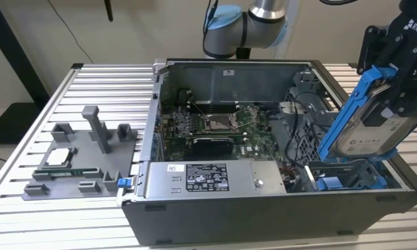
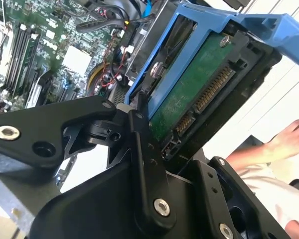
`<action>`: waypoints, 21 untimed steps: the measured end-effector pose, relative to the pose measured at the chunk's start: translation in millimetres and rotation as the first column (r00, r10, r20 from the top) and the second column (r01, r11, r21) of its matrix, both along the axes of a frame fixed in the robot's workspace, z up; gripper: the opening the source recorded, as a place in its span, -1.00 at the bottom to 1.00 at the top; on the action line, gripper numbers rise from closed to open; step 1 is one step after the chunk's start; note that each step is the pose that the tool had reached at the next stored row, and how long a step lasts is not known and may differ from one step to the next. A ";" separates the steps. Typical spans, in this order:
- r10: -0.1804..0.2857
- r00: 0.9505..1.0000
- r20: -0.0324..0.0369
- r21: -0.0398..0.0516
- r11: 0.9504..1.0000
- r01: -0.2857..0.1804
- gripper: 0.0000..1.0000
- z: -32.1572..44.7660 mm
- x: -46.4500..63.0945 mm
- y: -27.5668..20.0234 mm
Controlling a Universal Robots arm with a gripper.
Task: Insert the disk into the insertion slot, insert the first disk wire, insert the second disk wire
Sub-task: 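Insert the disk into the insertion slot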
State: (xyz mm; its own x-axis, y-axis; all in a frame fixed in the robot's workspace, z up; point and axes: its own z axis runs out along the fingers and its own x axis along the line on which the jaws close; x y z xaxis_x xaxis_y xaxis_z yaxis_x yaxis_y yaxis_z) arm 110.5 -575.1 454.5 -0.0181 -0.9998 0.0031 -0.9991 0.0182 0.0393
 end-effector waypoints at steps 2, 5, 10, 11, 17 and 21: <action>0.000 1.000 0.000 0.000 1.000 0.000 -1.00 -0.5 0.0 0.0; 0.000 1.000 0.000 0.000 1.000 0.000 -1.00 -1.4 0.0 0.0; 0.000 1.000 0.000 0.000 1.000 0.000 -1.00 -4.8 0.0 0.0; 0.000 1.000 0.000 0.000 1.000 0.000 -1.00 -6.1 0.0 0.0; 0.000 1.000 0.000 0.001 1.000 0.000 -1.00 -15.7 0.7 0.0; 0.000 1.000 0.000 0.002 1.000 0.000 -1.00 -17.5 0.8 0.1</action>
